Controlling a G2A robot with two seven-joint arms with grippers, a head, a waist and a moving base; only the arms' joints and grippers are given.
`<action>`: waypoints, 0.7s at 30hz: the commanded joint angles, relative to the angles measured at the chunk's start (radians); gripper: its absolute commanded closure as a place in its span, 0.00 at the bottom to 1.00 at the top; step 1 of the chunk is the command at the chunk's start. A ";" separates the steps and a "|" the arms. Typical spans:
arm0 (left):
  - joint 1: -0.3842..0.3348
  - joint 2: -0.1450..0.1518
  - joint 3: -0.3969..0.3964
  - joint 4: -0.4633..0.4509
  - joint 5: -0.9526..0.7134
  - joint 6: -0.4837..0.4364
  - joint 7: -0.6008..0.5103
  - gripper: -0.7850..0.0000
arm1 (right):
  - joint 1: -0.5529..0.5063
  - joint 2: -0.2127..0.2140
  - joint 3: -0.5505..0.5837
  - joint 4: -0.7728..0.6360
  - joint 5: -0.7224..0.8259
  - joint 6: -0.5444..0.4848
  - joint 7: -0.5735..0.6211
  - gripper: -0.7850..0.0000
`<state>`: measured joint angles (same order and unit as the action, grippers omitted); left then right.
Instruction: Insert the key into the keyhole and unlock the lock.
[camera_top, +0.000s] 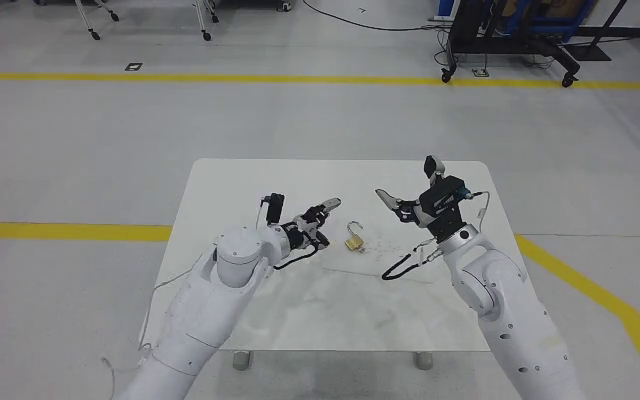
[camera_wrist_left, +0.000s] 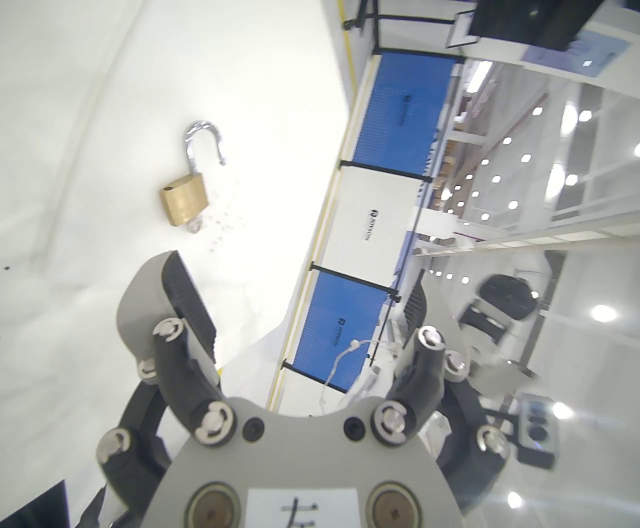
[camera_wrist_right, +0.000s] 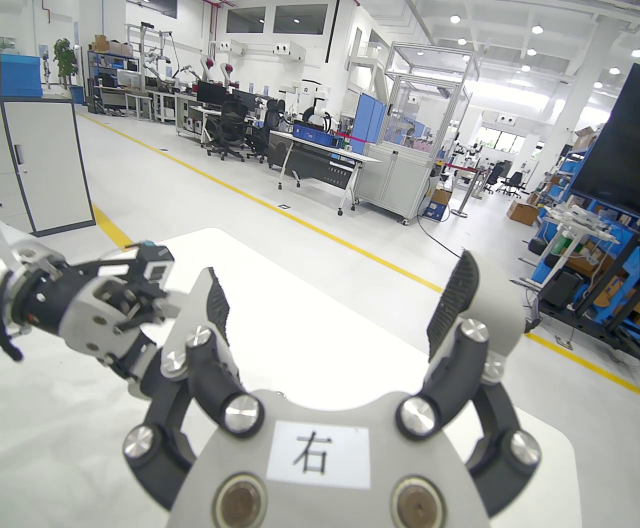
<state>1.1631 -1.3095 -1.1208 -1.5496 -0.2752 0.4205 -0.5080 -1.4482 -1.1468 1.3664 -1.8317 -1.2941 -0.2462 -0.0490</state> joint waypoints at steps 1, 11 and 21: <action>0.048 0.014 -0.077 -0.041 0.004 -0.068 -0.013 0.00 | 0.000 0.000 0.000 0.000 0.000 0.000 0.000 0.00; 0.206 0.056 -0.259 -0.267 0.342 -0.529 0.097 0.00 | -0.052 0.004 0.148 -0.070 0.032 0.103 -0.100 0.00; 0.227 0.060 -0.278 -0.286 0.369 -0.553 0.112 0.00 | -0.052 0.004 0.148 -0.070 0.032 0.103 -0.100 0.00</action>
<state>1.3901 -1.2499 -1.3992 -1.8361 0.0942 -0.1327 -0.3957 -1.5004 -1.1425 1.5144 -1.9019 -1.2625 -0.1428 -0.1486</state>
